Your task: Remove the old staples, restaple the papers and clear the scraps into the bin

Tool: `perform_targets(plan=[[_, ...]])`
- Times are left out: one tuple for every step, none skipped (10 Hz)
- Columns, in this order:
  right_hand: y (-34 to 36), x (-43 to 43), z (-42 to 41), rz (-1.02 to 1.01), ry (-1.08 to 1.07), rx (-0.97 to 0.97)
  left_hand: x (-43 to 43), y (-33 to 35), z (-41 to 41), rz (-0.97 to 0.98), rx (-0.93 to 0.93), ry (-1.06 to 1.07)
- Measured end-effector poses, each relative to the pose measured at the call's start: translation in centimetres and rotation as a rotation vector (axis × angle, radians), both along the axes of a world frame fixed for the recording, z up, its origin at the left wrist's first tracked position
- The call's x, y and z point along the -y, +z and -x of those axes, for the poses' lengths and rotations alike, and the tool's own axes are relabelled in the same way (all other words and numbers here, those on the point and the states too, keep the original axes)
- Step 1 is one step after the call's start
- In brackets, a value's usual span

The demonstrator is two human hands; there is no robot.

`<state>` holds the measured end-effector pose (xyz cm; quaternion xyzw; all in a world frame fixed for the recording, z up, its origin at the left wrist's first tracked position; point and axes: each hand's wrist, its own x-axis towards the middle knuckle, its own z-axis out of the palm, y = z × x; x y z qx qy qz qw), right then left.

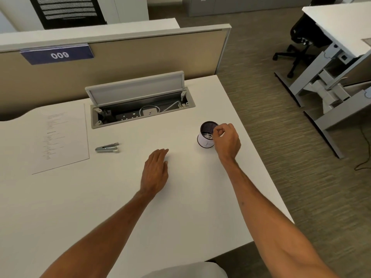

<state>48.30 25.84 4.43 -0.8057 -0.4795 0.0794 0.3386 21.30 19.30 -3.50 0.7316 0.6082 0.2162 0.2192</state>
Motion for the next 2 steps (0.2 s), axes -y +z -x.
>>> perform_targets(plan=[[0.7, 2.2, 1.2, -0.133, 0.019, 0.008, 0.9, 0.4, 0.2, 0.000, -0.024, -0.018], [-1.0, 4.9, 4.1, -0.187, 0.132, 0.011, 1.6, -0.2, 1.1, -0.044, -0.030, 0.003]])
